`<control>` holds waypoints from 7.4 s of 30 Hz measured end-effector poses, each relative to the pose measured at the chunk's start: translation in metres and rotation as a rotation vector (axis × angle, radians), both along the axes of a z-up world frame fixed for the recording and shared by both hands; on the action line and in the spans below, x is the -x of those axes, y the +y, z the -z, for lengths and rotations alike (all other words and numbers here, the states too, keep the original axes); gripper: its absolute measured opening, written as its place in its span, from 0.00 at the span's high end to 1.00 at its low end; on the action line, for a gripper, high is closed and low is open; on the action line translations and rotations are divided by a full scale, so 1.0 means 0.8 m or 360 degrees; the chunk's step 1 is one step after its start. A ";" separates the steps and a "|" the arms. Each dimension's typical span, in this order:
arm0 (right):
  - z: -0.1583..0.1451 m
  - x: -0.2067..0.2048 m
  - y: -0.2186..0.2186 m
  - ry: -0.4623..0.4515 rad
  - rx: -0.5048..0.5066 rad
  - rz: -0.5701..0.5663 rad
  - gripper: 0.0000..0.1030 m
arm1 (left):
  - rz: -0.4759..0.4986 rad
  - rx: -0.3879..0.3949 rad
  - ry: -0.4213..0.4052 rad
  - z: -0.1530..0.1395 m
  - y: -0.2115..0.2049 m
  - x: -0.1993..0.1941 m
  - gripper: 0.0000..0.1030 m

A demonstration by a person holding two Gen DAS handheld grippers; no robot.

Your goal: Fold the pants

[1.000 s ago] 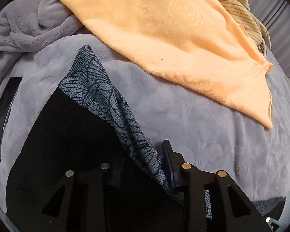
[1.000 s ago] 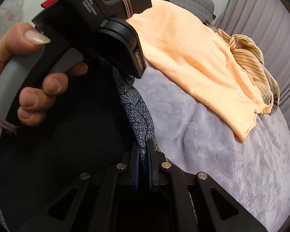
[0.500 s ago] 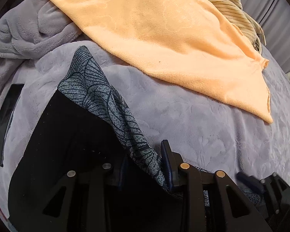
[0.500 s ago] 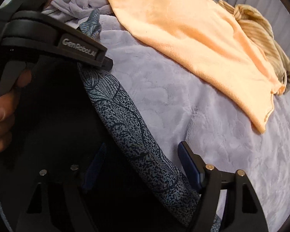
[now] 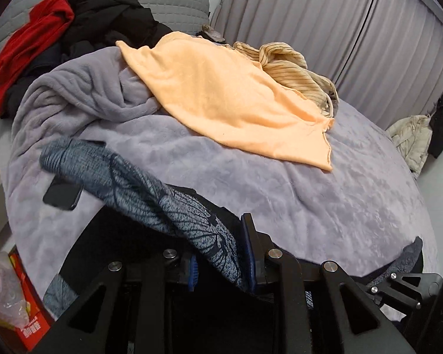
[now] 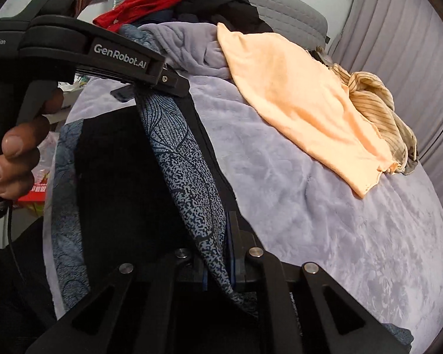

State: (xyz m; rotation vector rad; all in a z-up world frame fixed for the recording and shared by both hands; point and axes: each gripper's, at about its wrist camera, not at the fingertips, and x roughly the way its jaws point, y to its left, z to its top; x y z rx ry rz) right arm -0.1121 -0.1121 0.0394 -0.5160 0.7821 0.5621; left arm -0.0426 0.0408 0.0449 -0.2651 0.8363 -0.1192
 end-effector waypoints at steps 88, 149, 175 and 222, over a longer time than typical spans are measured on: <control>0.074 0.308 -0.500 -0.0168 -0.1111 0.2118 0.18 | 0.1046 -0.0557 0.0147 0.130 -0.254 0.139 0.00; 0.006 0.404 -0.499 -0.0317 -0.0216 0.2721 0.20 | 0.0909 -0.0638 0.0088 0.113 -0.237 0.137 0.00; 0.080 0.245 -0.458 0.0035 0.0072 0.2393 0.00 | 0.0361 -0.0816 0.0124 0.133 -0.169 0.040 0.00; 0.075 0.292 -0.435 0.0125 -0.0116 0.2281 0.00 | 0.0379 -0.1018 0.0073 0.130 -0.107 0.119 0.00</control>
